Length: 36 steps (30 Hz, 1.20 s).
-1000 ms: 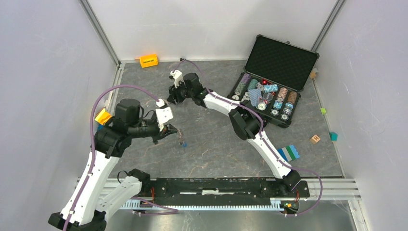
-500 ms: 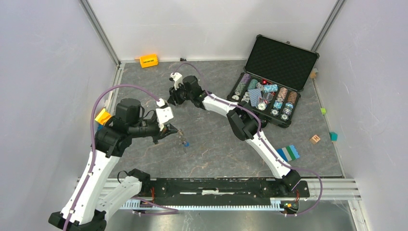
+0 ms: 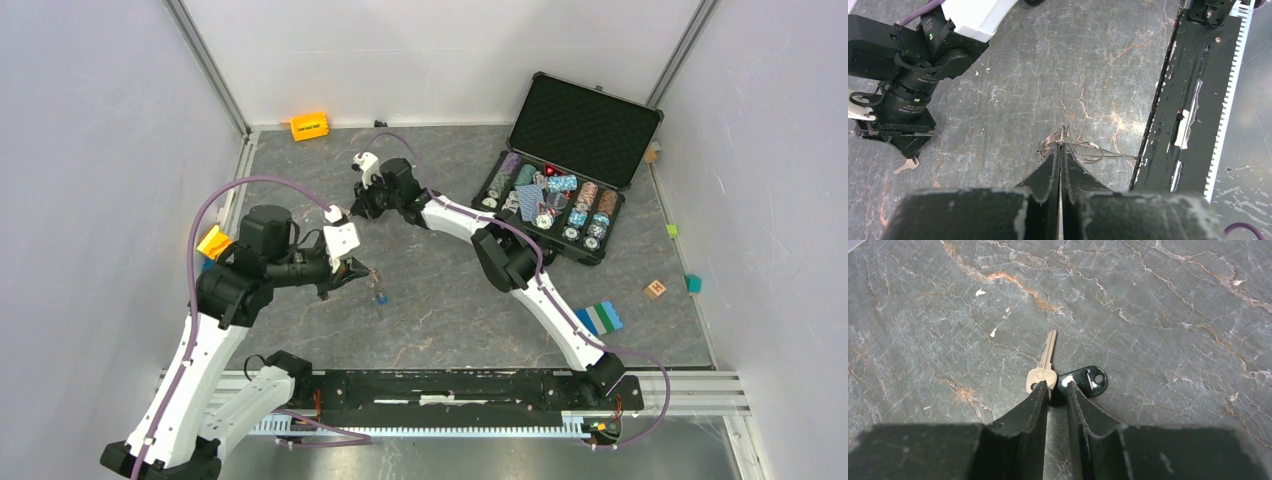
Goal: Put the keys on the keyring
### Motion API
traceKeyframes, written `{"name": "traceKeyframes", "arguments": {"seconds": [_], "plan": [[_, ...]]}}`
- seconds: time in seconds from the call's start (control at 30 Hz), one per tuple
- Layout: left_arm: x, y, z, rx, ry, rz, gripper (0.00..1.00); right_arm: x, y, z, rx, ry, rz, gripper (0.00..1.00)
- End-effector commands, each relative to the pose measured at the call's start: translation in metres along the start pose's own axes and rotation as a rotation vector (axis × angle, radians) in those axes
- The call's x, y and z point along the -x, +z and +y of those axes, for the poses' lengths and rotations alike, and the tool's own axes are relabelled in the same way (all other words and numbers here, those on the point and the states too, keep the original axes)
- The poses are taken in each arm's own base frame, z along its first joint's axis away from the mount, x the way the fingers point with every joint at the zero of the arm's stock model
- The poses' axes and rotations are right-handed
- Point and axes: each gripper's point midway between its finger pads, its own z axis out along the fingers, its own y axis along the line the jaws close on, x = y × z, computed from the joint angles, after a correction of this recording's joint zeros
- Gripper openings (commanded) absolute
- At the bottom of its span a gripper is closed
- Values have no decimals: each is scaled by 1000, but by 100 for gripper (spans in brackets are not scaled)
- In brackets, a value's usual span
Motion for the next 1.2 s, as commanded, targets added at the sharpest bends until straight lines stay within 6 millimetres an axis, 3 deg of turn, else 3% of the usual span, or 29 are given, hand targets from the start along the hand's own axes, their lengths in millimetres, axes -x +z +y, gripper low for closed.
{"name": "traceKeyframes", "arguments": {"seconds": [0.0,0.47,0.63,0.77,0.97,1.17], "plan": [[11,-4,-4,-12,12,-47,2,15,-13,13,37,-25,14,24],[10,-4,-3,-2,21,-43,2,20,-19,22,78,-26,8,8],[8,-4,-1,8,24,-34,2,33,-26,25,98,-24,-7,0],[10,-3,3,14,25,-29,2,43,-39,26,120,-25,-9,0],[21,-3,10,18,20,-33,2,63,-83,27,165,-66,-2,0],[33,2,27,61,11,-49,2,70,-169,36,269,-140,-11,0]]}}
